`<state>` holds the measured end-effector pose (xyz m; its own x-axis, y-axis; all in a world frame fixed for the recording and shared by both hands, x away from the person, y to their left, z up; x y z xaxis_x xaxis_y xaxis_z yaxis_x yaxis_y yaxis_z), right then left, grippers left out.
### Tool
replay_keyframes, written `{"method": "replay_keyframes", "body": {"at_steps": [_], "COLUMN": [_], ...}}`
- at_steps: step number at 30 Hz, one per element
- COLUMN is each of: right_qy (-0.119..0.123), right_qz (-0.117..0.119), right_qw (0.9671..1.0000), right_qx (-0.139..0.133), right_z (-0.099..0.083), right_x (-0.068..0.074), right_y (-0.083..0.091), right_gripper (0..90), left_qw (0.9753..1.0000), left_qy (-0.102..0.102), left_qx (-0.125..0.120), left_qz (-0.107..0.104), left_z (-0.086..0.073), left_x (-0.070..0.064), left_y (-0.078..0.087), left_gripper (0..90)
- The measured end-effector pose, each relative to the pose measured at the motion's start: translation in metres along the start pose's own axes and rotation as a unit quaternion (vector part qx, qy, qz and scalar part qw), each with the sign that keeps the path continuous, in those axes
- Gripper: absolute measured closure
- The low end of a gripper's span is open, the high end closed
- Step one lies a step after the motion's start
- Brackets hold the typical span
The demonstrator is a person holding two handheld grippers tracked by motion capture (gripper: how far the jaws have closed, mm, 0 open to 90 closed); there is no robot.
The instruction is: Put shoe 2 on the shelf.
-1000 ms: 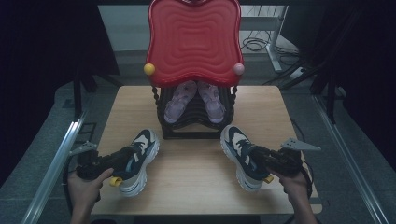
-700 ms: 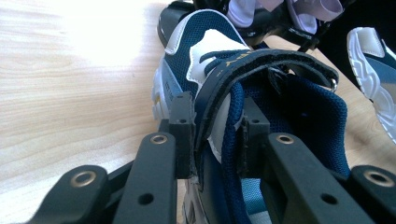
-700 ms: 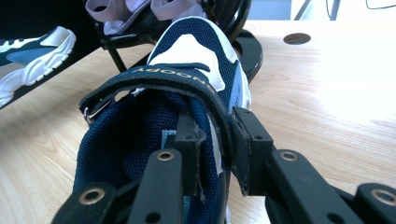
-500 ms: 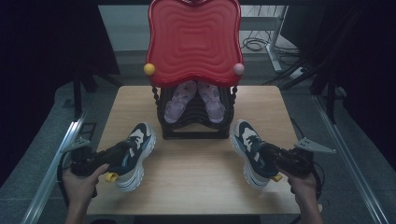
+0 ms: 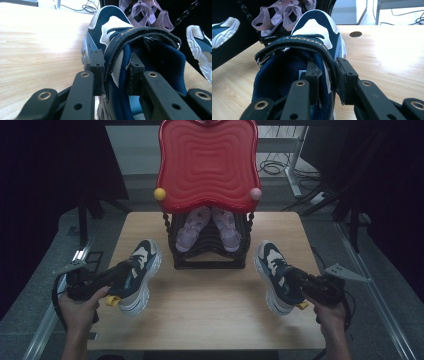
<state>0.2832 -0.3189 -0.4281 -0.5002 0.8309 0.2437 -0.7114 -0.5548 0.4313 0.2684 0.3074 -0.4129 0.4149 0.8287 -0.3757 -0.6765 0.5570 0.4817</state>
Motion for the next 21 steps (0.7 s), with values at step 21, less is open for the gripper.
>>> {"method": "replay_keyframes", "body": {"at_steps": [21], "right_qy": [-0.015], "right_qz": [-0.01], "right_qw": [0.9989], "right_qx": [-0.044], "right_z": [0.027], "right_x": [-0.004], "right_y": [-0.002], "right_gripper": [73.4], "left_qw": [0.9995], "left_qy": [0.004], "left_qx": [-0.03], "left_qz": [-0.011], "left_z": [0.022], "left_x": [0.006], "left_y": [0.001], "left_gripper": [72.6]}}
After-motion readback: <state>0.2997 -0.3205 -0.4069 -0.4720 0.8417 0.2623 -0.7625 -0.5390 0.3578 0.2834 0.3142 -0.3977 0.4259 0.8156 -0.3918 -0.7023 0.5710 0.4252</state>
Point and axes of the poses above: each handheld gripper's, and its own axes: y roughly backward along the jaws, z roughly out of its top, x roughly to its left, the point moved 1 cm from there along -y, roughly forward along the jaws, and after that the axes turned 4 degrees about x, right-handed, at the moved point
